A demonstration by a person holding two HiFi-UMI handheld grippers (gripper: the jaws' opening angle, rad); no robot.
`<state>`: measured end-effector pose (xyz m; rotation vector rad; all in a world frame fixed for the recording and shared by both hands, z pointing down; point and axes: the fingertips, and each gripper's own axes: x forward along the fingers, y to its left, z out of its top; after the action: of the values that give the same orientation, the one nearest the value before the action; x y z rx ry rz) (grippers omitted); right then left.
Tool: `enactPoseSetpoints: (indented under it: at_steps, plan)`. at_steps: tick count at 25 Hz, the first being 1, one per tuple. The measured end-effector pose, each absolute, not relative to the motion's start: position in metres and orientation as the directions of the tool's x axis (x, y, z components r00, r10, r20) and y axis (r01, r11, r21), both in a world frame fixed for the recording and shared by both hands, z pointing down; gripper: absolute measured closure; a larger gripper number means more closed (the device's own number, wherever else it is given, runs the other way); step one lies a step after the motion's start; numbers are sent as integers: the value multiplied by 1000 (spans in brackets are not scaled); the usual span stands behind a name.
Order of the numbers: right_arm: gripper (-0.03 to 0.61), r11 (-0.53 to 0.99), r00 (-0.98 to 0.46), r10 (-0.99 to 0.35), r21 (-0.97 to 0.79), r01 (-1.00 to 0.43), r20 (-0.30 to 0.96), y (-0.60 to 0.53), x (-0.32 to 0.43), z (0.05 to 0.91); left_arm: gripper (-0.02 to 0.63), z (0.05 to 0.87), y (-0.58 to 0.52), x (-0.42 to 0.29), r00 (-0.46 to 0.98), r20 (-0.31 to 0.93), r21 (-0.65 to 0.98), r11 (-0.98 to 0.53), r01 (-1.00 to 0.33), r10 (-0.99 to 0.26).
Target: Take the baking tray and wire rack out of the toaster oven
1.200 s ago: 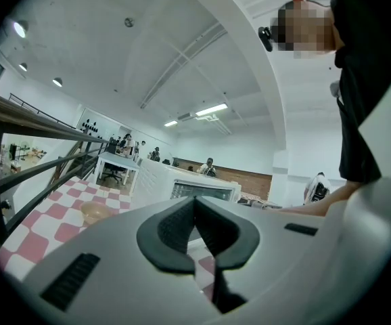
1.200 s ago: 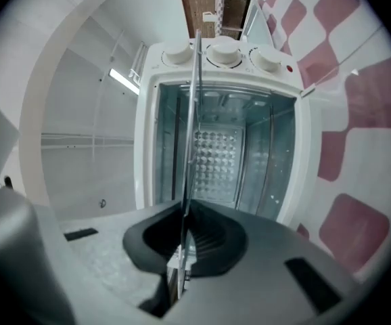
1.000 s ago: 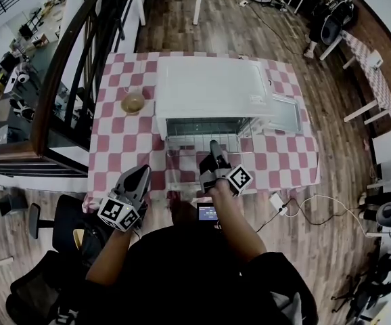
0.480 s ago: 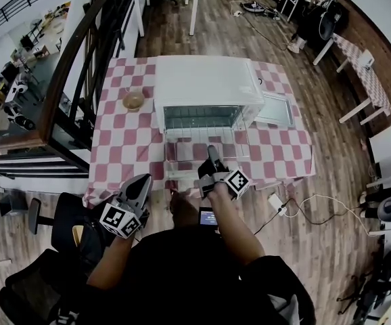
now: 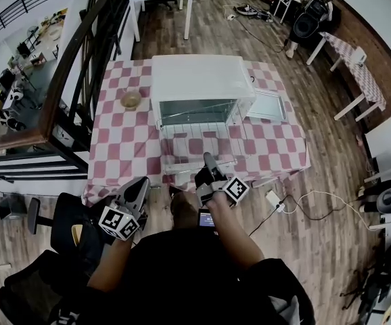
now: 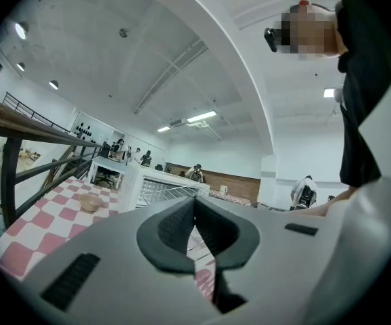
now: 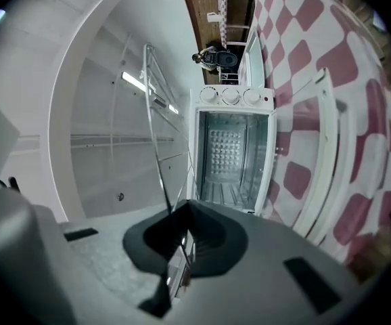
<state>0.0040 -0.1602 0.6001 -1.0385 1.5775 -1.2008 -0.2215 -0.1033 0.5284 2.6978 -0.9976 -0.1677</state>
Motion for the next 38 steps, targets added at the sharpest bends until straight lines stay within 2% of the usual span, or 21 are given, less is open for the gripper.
enactPoseSetpoints:
  at_steps: [5,17,30,38]
  plan:
    - [577,185,-240,-956,-982,-42,-170,-134,8,595,620,526,-93,-214,779,-17,277,-752,-598,-626]
    - [577,197,-140,-973,-977,-77,-185,-81,61,582,620,536,-85,-174,840,-14,301,-804,-513,-542]
    - [577,130,11,-991,-985,-113,-133,-51,179,601,620,545,-99,-58,917,4,315,-870,-380,-399]
    - [577,93,20,-995,-988,-124,-96,-61,269,615,620,543,-120,28,918,18,299,-874,-384,-397]
